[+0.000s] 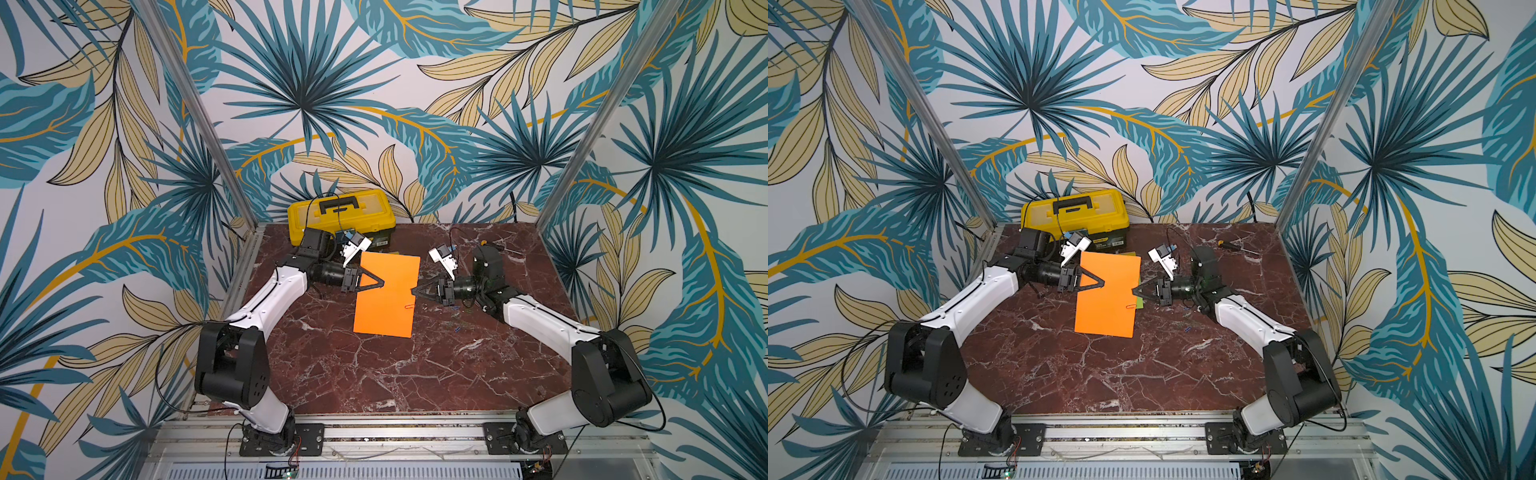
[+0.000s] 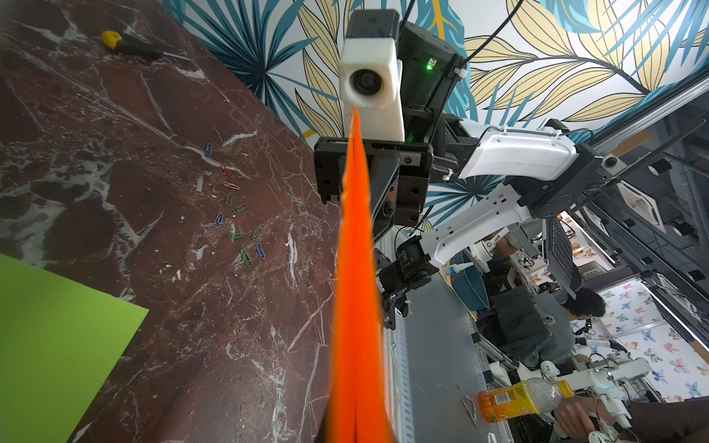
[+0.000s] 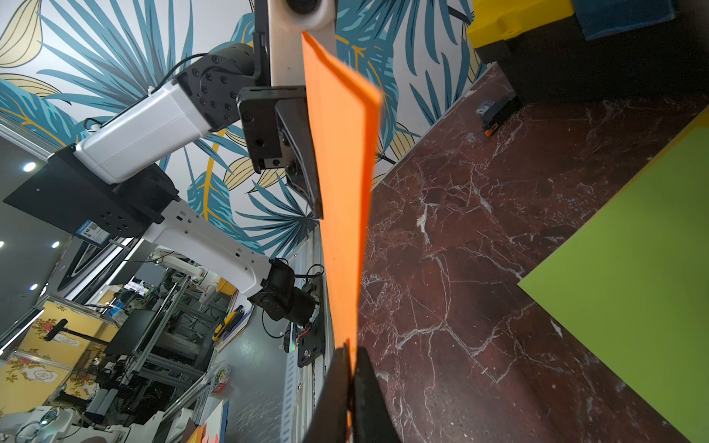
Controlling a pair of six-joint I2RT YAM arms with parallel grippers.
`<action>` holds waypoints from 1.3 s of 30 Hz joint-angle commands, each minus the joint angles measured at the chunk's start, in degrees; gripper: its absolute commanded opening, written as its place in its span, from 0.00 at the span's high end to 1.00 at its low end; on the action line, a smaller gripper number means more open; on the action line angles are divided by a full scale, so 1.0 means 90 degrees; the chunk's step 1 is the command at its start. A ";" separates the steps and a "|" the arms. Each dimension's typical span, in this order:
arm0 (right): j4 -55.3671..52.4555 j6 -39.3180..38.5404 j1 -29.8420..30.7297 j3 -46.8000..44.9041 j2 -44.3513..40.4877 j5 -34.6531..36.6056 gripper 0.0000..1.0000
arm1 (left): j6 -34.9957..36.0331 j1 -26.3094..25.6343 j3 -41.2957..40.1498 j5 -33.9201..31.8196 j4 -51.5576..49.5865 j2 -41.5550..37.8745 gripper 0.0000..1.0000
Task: Unclip the paperclips from the documents
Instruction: Remove the paper clip from the document.
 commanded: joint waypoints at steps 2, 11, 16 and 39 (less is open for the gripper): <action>-0.0135 -0.0138 -0.0007 -0.0075 -0.0166 -0.0021 0.94 | 0.0127 0.0073 -0.0102 -0.0005 -0.0001 -0.0182 1.00; -0.0161 -0.0138 -0.0057 -0.0124 -0.0218 0.0014 0.95 | 0.0146 0.0080 -0.0149 -0.0028 -0.0001 -0.0213 1.00; -0.0181 -0.0137 -0.0064 -0.0143 -0.0205 0.0031 0.95 | 0.0156 0.0100 -0.0137 -0.0034 -0.0001 -0.0241 1.00; -0.0252 -0.0139 -0.0067 -0.0075 -0.0174 0.0052 0.93 | 0.0157 0.0119 -0.0151 0.0000 -0.0003 -0.0320 1.00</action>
